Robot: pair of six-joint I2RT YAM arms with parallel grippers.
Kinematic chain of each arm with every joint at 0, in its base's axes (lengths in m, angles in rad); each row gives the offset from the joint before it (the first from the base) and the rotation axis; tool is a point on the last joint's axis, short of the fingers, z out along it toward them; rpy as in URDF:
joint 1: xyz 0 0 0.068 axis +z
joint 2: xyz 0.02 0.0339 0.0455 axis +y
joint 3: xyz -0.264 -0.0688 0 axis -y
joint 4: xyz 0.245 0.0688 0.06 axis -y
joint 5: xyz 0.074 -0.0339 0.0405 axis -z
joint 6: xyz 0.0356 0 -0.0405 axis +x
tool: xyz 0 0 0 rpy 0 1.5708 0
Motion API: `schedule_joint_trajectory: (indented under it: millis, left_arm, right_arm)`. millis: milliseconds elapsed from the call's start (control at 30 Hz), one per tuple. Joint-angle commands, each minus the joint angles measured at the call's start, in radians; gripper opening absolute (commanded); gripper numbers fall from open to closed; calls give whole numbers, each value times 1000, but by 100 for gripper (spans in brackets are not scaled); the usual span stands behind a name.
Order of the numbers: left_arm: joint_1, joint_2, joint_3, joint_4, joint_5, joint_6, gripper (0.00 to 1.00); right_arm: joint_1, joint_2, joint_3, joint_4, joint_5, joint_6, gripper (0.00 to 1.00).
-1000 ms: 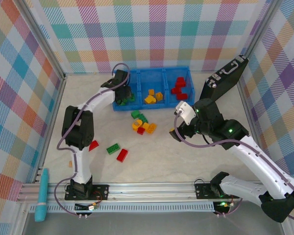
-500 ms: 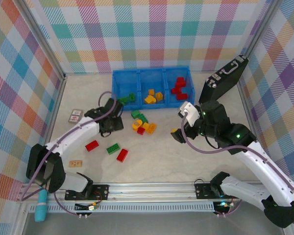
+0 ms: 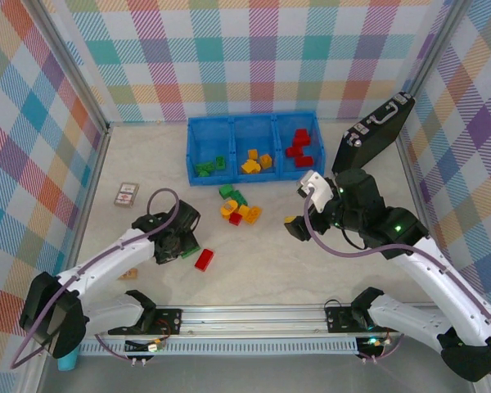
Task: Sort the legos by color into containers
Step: Pick up the lego from the bottom-left of the table.
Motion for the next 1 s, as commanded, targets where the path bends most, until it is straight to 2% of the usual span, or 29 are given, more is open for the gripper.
schedule_joint_trajectory:
  millis: [0,233,567,767,967]
  left_arm:
    - [-18,25,-7,64,17,-48,77]
    - [-28,68,4,120,15,-30,87]
    - [-28,154,-4,171,20,-20,89]
    - [-24,204,5,187,15,-11,87]
    - [-15,259,0,236,42,-6,74]
  right_arm:
    - [6,-9,2,9,-27,20,99]
    - [6,-4,-4,7,-28,23,99]
    - [5,4,-7,6,-18,20,99]
    - [6,10,-15,9,-13,18,99]
    - [6,25,-15,10,-33,23,99]
